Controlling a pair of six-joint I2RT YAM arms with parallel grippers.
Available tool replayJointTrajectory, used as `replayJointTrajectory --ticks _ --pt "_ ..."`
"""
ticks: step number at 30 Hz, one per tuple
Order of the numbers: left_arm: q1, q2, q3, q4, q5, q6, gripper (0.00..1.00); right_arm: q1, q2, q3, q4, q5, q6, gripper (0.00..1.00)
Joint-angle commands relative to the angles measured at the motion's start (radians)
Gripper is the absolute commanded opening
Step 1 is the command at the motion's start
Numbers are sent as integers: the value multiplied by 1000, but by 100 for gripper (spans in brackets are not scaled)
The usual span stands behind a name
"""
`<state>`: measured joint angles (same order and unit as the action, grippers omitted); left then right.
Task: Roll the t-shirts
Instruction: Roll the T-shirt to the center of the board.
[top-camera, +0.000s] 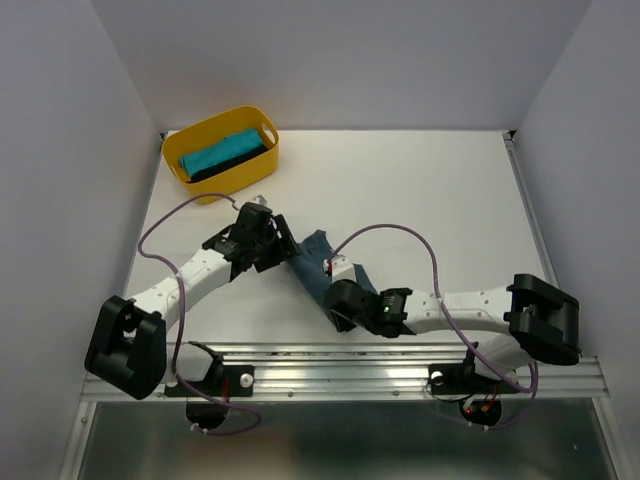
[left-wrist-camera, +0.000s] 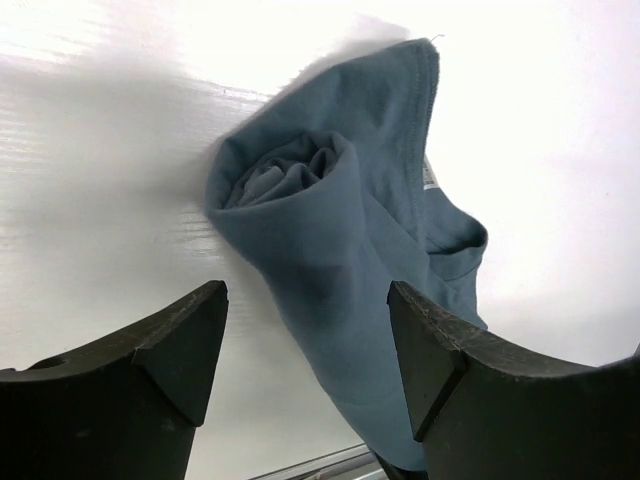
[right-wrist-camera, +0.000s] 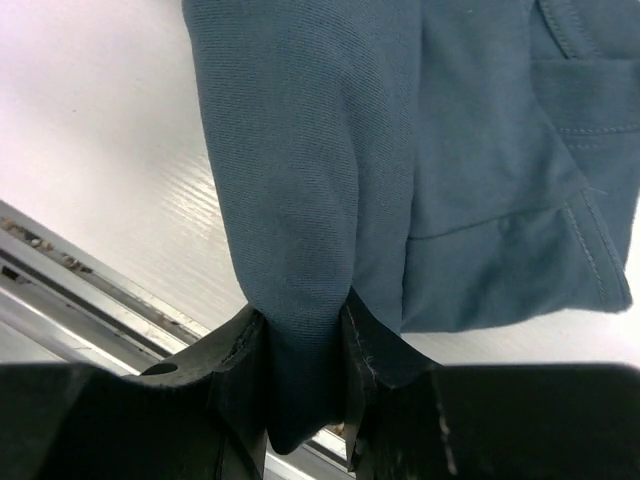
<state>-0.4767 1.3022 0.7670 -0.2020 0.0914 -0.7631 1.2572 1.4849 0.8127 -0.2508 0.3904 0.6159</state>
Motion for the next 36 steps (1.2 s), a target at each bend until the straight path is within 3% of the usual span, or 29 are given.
replayJointTrajectory --ticks 1,9,17,22,23,28,32,36 --pt "0 -78 57 -65 -61 39 77 -44 -28 -32 117 -231 -30 1" --pt "-3 -127 52 -83 -36 62 74 -186 -71 -122 286 -526 24 1" --pt "-43 -130 31 -59 22 87 68 -278 -86 -228 452 -703 125 1" --pt "-79 -93 31 -37 37 93 49 -335 -90 -303 560 -791 206 1" --pt "-86 -89 31 -31 42 94 39 -353 -94 -329 603 -808 220 1" --pt "-99 -64 41 -22 50 99 13 -404 -94 -392 717 -900 297 1" --pt "-100 -43 55 -11 60 107 0 -436 -74 -425 792 -944 330 1" --pt "-103 -15 69 3 65 114 0 -456 -52 -449 847 -999 361 1"
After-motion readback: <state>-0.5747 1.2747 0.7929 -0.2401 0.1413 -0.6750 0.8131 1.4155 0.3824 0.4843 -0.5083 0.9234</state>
